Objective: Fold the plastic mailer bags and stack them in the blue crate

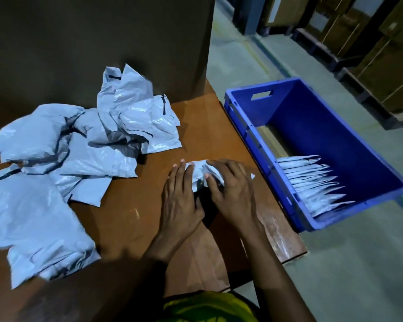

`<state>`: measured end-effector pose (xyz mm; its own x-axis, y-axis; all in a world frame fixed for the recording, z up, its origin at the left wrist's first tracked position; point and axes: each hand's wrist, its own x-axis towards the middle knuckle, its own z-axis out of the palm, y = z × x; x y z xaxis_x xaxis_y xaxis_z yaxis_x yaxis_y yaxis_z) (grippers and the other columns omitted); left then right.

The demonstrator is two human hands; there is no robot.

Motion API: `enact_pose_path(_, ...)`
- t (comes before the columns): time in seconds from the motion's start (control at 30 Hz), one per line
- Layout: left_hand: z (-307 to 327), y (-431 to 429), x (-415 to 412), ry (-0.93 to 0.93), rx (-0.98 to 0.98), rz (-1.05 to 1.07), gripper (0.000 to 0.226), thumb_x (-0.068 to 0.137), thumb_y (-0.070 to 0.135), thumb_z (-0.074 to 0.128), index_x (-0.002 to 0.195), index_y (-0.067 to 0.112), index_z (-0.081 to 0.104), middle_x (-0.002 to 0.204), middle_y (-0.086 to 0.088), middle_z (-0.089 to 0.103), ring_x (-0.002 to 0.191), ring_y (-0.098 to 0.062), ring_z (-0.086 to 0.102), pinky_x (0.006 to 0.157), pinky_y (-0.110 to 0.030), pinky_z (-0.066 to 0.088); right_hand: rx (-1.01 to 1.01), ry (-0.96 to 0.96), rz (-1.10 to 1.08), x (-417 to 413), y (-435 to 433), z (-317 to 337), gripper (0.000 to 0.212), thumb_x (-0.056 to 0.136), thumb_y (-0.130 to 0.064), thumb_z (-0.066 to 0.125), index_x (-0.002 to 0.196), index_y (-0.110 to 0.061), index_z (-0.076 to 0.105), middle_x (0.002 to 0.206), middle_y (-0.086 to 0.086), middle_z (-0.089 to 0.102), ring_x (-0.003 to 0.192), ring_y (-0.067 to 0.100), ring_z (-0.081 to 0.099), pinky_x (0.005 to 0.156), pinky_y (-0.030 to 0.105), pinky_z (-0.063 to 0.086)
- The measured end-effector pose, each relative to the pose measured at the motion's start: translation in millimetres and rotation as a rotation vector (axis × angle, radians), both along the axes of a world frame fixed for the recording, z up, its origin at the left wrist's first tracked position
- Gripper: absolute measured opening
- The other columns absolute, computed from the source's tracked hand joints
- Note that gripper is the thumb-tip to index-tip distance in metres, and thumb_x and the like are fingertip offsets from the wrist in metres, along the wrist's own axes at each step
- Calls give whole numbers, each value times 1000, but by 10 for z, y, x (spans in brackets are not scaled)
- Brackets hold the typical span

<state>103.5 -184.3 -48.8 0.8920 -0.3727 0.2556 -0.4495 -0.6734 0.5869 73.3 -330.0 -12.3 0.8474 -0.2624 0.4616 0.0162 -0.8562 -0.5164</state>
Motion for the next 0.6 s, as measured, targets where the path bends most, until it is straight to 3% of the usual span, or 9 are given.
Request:
enact_pose_path(0.1,-121,160,90,11,-23,-16,72,87,11,34,160,13,35,168,-3,30,158,-21,20,122,-48,34,-16,68,71,-40,-17,-183,36,97,-29,71,131,-21,68,133,-1,64,125,21,57,105,41,44)
enact_pose_path(0.23,-202,514,264,-47,0,-12,94,64,-27,47,150,12,52,158,-4,48,153,-26,33,104,-51,53,-62,195,131,-152,-139,-364,47,93,-19,72,139,-27,64,147,-6,59,141,17,49,122,42,28)
enact_pose_path(0.33,-84,694,224,-35,-6,13,79,70,-14,46,142,13,60,155,-2,53,153,-26,33,106,-50,52,-56,203,131,-209,-131,-322,42,101,-32,65,142,-25,63,153,-7,55,150,13,40,127,43,18)
enact_pose_path(0.47,188,491,172,-84,-71,-82,57,92,13,34,144,9,57,157,-4,49,156,-23,28,124,-43,32,-48,142,28,-149,46,-151,42,105,-27,51,145,-16,60,156,1,52,151,20,39,127,47,23)
enact_pose_path(0.6,170,15,357,-99,75,-195,52,107,23,33,155,5,43,165,-9,36,159,-24,19,129,-45,18,-62,251,-88,-23,147,-189,48,106,-29,40,146,-9,57,158,11,49,153,29,36,126,50,25)
